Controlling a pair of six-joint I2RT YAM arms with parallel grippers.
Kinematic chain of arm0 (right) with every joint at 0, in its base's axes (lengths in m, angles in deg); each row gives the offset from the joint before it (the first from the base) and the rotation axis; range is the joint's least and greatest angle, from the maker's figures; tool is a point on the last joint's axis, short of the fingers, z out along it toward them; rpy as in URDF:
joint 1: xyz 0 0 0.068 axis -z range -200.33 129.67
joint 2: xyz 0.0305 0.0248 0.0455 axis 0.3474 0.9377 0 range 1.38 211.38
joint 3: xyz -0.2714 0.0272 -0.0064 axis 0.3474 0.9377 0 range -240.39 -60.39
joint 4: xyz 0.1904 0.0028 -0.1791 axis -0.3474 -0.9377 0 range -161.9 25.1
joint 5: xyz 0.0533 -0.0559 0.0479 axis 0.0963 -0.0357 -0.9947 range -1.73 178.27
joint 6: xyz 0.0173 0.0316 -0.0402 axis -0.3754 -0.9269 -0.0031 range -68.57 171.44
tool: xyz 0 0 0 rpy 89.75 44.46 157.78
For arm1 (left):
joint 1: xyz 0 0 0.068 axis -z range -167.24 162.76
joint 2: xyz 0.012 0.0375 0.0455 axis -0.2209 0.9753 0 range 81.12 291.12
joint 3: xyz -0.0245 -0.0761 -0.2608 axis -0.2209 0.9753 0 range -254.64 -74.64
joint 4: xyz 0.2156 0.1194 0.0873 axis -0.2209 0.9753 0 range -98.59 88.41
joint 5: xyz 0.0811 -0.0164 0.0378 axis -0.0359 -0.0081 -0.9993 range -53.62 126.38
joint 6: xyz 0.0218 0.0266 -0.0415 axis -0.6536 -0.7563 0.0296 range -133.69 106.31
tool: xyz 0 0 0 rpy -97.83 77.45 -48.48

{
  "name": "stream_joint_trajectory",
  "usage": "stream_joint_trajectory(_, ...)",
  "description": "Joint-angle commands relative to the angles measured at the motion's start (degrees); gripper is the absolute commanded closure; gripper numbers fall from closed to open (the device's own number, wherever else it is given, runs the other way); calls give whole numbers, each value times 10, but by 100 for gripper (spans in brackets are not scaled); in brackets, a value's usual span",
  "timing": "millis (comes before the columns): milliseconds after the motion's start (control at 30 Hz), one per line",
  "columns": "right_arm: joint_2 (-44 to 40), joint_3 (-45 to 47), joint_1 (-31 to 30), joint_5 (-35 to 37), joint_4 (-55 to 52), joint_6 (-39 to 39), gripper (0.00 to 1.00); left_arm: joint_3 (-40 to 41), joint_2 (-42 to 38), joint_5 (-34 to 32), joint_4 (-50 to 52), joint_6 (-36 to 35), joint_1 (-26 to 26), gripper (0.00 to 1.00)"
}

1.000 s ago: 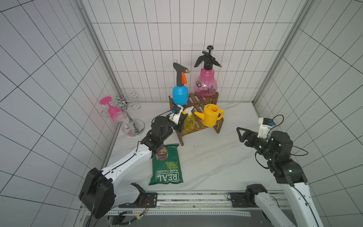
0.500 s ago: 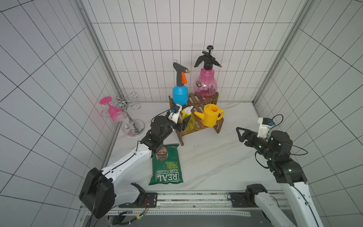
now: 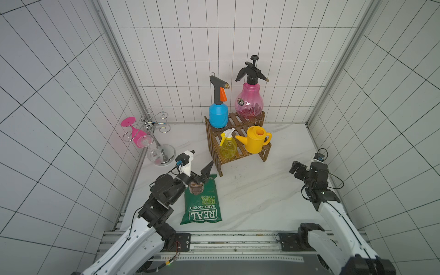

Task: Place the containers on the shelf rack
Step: Reset both arms

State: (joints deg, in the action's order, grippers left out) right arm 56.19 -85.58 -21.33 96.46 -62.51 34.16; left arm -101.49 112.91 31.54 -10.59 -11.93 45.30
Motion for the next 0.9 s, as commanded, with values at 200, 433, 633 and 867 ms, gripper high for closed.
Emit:
stream_joint_trajectory(200, 258, 73, 37, -66, 495, 138, 1, 98, 97, -177, 9, 51, -186, 2)
stream_joint_trajectory(433, 325, 6, 21, -62, 423, 160, 1, 95, 360, -9, -310, 17, -360, 2)
stream_joint_trajectory(633, 331, 2, 22, -75, 429, 162, 1, 13, 460, 126, -289, 9, -414, 2)
stream_joint_trajectory(867, 331, 1, 23, -77, 429, 162, 1, 36, 426, 56, -275, -7, -377, 2)
